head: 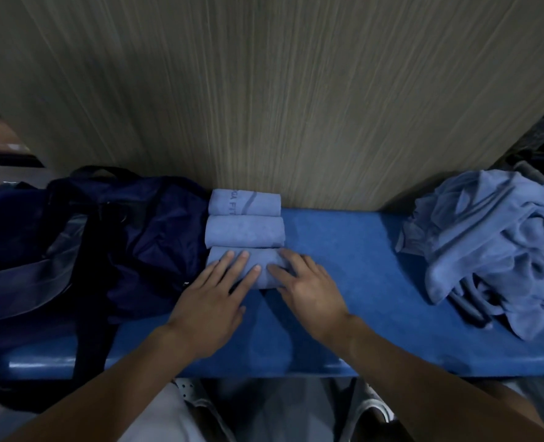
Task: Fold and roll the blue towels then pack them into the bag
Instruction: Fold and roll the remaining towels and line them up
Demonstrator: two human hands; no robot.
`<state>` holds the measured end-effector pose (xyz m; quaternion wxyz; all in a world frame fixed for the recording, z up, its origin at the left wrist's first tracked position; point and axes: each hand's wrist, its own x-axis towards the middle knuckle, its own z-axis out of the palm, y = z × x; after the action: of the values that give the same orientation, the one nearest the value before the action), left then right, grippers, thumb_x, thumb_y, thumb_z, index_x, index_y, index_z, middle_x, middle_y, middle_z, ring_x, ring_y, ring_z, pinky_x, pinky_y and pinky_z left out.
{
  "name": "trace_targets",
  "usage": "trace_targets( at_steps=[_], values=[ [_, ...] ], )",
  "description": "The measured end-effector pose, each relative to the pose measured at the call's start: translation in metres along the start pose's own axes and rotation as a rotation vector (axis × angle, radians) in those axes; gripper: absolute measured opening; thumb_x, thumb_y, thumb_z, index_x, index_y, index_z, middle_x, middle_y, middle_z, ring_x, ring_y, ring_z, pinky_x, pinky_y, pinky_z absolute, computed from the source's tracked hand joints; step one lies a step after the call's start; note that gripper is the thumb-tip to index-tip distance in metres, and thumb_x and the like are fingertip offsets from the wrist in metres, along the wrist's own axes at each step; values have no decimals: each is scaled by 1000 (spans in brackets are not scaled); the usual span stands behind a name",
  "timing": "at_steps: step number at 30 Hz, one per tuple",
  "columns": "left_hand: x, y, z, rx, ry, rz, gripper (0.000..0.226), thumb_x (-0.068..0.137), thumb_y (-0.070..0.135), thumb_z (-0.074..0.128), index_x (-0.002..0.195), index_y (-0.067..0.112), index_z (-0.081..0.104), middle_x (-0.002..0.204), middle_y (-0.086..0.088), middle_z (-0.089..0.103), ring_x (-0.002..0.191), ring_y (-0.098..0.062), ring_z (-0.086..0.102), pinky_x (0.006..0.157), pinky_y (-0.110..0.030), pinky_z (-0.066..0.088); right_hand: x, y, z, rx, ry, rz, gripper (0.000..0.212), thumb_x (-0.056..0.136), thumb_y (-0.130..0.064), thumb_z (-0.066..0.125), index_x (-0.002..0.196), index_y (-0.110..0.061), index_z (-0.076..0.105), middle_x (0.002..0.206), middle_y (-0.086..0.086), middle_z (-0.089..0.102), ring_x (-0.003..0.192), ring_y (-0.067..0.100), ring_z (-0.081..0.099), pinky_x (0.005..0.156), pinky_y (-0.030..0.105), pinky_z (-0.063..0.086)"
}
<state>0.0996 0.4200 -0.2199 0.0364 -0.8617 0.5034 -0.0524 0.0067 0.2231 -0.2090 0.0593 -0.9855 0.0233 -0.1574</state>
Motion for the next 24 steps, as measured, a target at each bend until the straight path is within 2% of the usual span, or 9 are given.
trace_targets(
  at_steps=[3,7,12,15,17,19,21,22,24],
  values=[
    [1,-5,-1,28,0,-2,67,94,42,26,155,16,18,162,-11,16,149,-29,16,115,-44,17,5,-5,3,35,-29,13,48,72,-8,80,116,-16,64,132,16,54,102,35,61,77,43,57],
    [1,-5,-5,42,4,-21,66,94,41,27,154,14,22,161,-13,17,149,-30,17,115,-46,19,14,-12,6,103,-97,76,42,89,-8,61,130,-16,55,144,12,40,120,34,49,91,45,50],
    [-7,-5,0,52,-2,21,66,94,39,25,156,20,10,163,-12,11,150,-29,11,114,-48,18,11,-6,14,98,-109,35,56,76,-3,74,125,-18,51,147,13,34,115,34,54,75,43,58],
    [-10,-2,-2,39,-7,21,66,94,39,27,155,19,16,162,-12,14,149,-30,14,114,-49,20,6,-4,13,168,-96,17,58,77,-2,73,124,-20,45,143,13,36,110,33,57,72,42,58],
    [-13,3,-4,30,-2,25,65,94,40,28,154,18,23,161,-13,17,149,-32,17,114,-49,21,2,-1,16,162,-70,-18,54,75,0,72,120,-19,49,138,18,40,104,34,60,70,40,59],
    [-16,6,-5,30,1,28,63,94,40,28,153,17,28,160,-15,19,148,-33,19,113,-49,23,-1,1,16,154,-67,-38,46,82,-2,66,123,-18,51,138,18,41,105,33,59,76,39,58],
    [-18,4,-6,42,-2,36,63,95,40,28,153,17,27,161,-15,18,148,-33,18,113,-49,22,2,0,10,102,-89,-63,38,96,-16,49,134,-16,49,143,10,38,118,30,52,93,37,50],
    [-17,2,-5,48,-2,39,63,95,40,27,153,17,27,161,-16,18,148,-33,18,113,-49,21,2,0,11,111,-100,-72,39,99,-20,44,137,-15,47,145,7,36,122,29,49,97,37,47],
    [-16,-2,-4,58,2,39,63,95,40,27,153,16,28,160,-16,19,148,-34,19,113,-49,20,7,-3,13,113,-101,-18,39,96,-15,51,134,-16,48,145,8,34,119,30,51,92,38,50]
  ],
)
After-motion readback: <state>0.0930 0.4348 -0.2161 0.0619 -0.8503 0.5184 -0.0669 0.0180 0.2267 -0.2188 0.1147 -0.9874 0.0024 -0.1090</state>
